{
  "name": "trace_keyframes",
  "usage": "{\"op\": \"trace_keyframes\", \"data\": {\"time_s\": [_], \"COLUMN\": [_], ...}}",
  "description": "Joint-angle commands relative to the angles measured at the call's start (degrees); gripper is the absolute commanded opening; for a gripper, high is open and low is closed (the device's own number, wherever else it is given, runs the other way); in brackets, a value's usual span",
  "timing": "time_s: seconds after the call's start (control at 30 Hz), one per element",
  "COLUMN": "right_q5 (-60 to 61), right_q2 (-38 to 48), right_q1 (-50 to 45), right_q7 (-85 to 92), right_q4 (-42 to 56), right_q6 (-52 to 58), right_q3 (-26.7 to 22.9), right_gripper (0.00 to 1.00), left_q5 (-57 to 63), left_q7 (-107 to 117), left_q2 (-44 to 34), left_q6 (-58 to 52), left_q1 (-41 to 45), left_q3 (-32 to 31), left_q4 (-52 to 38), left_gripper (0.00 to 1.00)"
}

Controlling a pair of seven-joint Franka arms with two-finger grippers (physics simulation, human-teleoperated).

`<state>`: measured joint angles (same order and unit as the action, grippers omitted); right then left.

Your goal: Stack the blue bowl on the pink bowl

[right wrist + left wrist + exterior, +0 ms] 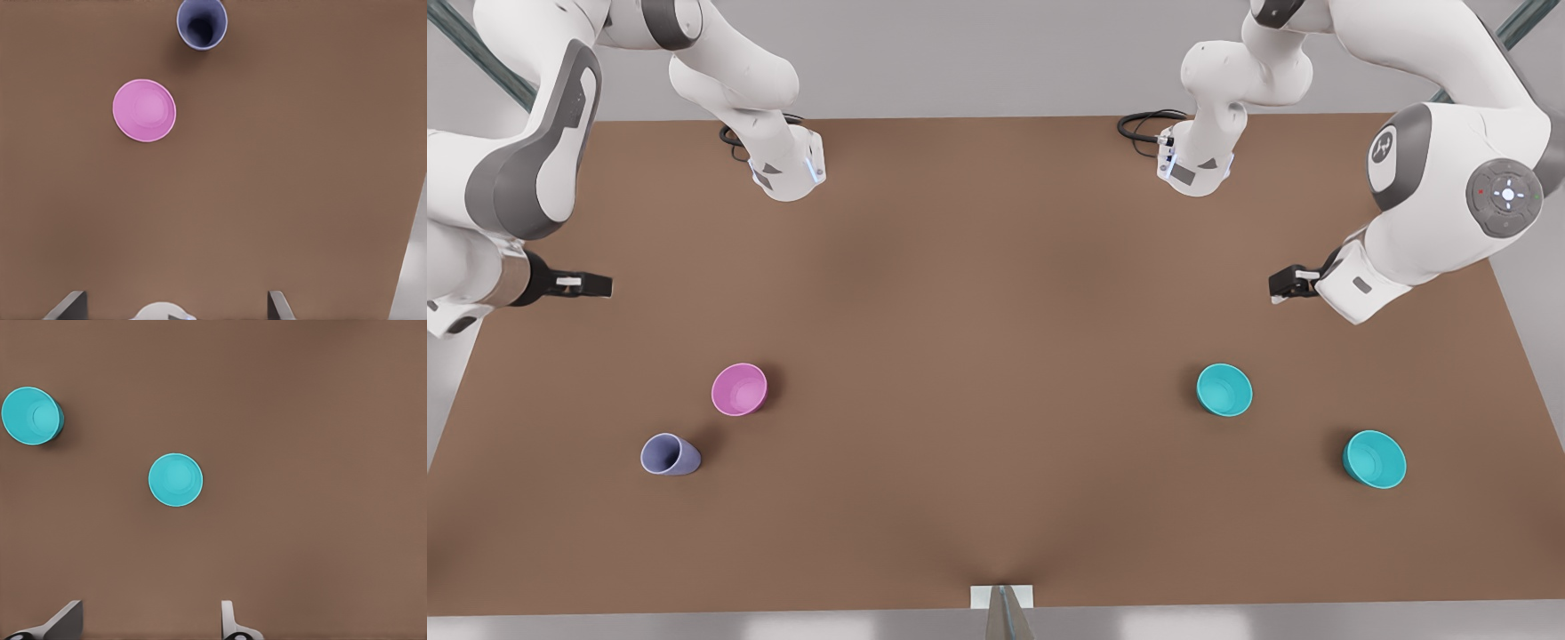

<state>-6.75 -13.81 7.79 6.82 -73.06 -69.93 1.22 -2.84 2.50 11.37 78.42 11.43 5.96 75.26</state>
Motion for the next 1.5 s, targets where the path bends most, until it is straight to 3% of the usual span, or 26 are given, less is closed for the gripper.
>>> {"op": "trace_keyframes", "data": {"time_s": [0.0,0.07,0.23,0.47,0.6,0.73,1.07,1.47], "right_q5": [0.3,0.2,1.0,8.2,9.2,12.3,13.3,15.9], "right_q2": [-0.1,-0.7,-16.3,-15.5,-18.6,-13.7,-12.6,-17.4], "right_q1": [0.0,0.1,2.1,4.7,4.9,5.7,4.9,4.2], "right_q7": [1.8,2.0,0.4,-1.5,1.3,1.1,0.4,0.1], "right_q4": [0.0,0.0,-0.9,-19.7,-21.4,-32.4,-38.3,-37.9], "right_q6": [-1.3,-1.2,-8.9,-33.9,-45.0,-56.8,-57.1,-59.2], "right_q3": [-0.1,-0.2,-0.2,0.0,-0.1,0.0,0.2,1.3], "right_gripper": [1.00,1.00,1.00,1.00,1.00,1.00,1.00,1.00], "left_q5": [-0.1,-0.1,-0.1,-0.1,-0.2,-0.1,-0.1,-0.3], "left_q7": [0.0,0.0,0.0,0.0,0.0,0.0,0.0,0.0], "left_q2": [-0.2,-0.2,-0.4,-0.5,-0.4,-0.5,-0.5,-0.4], "left_q6": [-0.3,-0.3,-0.4,-1.0,-1.0,-1.1,-1.1,-1.5], "left_q1": [0.0,0.0,0.0,0.0,0.0,0.0,0.0,0.1], "left_q3": [0.0,0.0,0.0,0.0,0.0,0.0,-0.1,-0.1], "left_q4": [0.0,0.0,0.0,0.0,0.0,0.0,0.0,-0.1], "left_gripper": [1.00,1.00,1.00,1.00,1.00,1.00,1.00,1.00]}}
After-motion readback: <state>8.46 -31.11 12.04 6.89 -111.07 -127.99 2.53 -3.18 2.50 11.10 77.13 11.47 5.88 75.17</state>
